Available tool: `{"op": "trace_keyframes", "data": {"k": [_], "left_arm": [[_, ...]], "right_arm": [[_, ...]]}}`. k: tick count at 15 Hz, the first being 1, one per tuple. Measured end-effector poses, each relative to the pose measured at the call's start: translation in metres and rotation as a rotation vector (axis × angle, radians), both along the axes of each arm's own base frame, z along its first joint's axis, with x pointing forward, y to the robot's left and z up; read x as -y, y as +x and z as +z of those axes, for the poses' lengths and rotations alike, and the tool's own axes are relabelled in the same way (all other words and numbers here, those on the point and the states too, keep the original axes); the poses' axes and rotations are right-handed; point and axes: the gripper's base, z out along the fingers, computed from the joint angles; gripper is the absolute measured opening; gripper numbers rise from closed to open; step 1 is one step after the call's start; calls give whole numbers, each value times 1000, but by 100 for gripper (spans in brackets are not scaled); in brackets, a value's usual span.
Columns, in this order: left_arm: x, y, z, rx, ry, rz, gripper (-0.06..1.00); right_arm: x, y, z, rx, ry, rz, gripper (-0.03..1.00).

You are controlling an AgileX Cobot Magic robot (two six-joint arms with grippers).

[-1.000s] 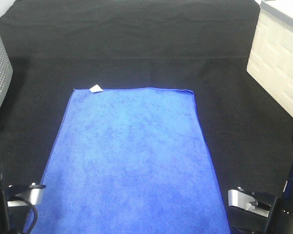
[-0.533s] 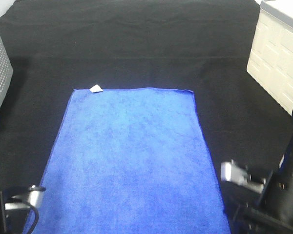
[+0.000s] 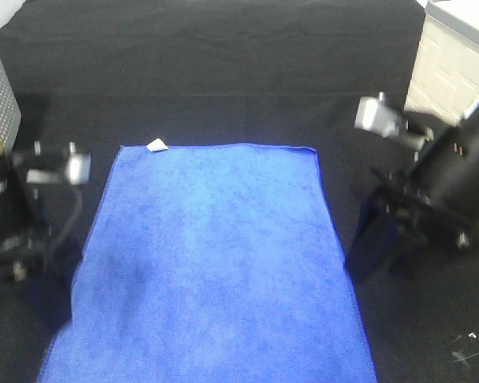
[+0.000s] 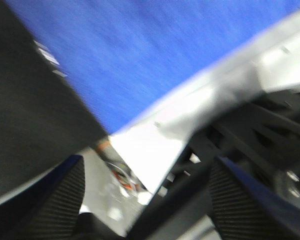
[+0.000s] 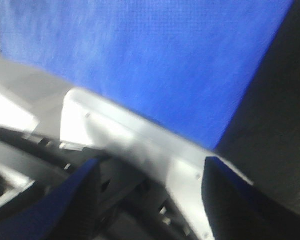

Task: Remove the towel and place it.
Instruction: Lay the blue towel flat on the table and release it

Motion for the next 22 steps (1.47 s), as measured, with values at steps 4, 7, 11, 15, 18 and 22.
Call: {"op": "trace_keyframes", "data": {"k": [4,7,11,15,18,22], "left_arm": [[-19,60,50,291,145,89,65],[-34,88,57,332,152,163,65],[-50,145,47,360,157,270,67],[-58,187,15,379,144,324,68],[-54,211,-12,404,132,313,68],[-50,235,-48,407,129,315,68]], "right_arm": [[15,49,47,268,-131,-86,68],[32,75,56,305,-145,-152,71],[44,142,46,306,-155,-171,72],[35,190,17,249,-137,-135,72],[32,209,-17,206,-137,-141,72],[31,222,-49,220,-141,-169,72]]}}
